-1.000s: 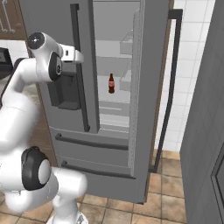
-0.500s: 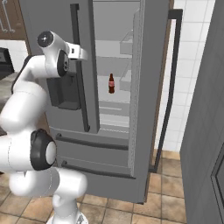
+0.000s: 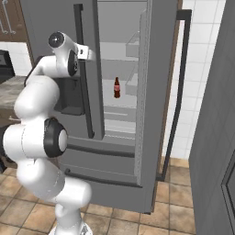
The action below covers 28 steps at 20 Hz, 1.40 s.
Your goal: Open the fridge, grab two sodas, and place both sodas inside the bowl with ice on the dining counter.
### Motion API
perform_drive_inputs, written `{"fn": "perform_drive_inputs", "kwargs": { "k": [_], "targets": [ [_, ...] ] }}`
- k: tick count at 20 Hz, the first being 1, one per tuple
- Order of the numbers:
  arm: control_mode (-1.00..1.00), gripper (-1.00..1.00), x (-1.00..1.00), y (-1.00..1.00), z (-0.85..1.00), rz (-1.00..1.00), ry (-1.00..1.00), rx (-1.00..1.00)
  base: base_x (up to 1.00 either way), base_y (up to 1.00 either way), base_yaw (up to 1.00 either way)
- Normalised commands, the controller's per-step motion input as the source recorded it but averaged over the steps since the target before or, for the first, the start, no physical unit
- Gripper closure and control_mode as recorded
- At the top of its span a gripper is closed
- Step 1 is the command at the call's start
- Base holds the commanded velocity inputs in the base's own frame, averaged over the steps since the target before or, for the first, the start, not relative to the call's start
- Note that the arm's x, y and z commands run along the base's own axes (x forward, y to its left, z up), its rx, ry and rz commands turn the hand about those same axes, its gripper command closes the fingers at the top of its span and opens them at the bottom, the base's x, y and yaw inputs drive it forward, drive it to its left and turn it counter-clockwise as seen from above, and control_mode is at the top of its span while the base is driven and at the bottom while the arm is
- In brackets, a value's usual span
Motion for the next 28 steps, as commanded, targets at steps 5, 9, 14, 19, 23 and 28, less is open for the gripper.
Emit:
{"fn": "perform_drive_inputs", "kwargs": {
  "k": [5,9,14,19,23,28],
  "targets": [
    [-1.0,-1.0,0.51,0.09,-0.11,0.0,0.0,0.0,0.0,0.0,0.0],
    [-1.0,-1.0,0.49,0.08,-0.14,0.0,0.0,0.0,0.0,0.0,0.0],
    [-1.0,1.0,0.5,0.08,-0.14,0.0,0.0,0.0,0.0,0.0,0.0],
    [-1.0,1.0,0.33,0.11,-0.07,0.0,0.08,-0.02,0.0,0.0,0.0],
    [-1.0,1.0,-0.19,0.35,-0.1,0.05,0.02,-0.02,0.0,0.0,0.0],
    [-1.0,1.0,-0.72,0.55,-0.02,0.14,0.0,-0.01,0.0,0.0,0.0]
  ]
}}
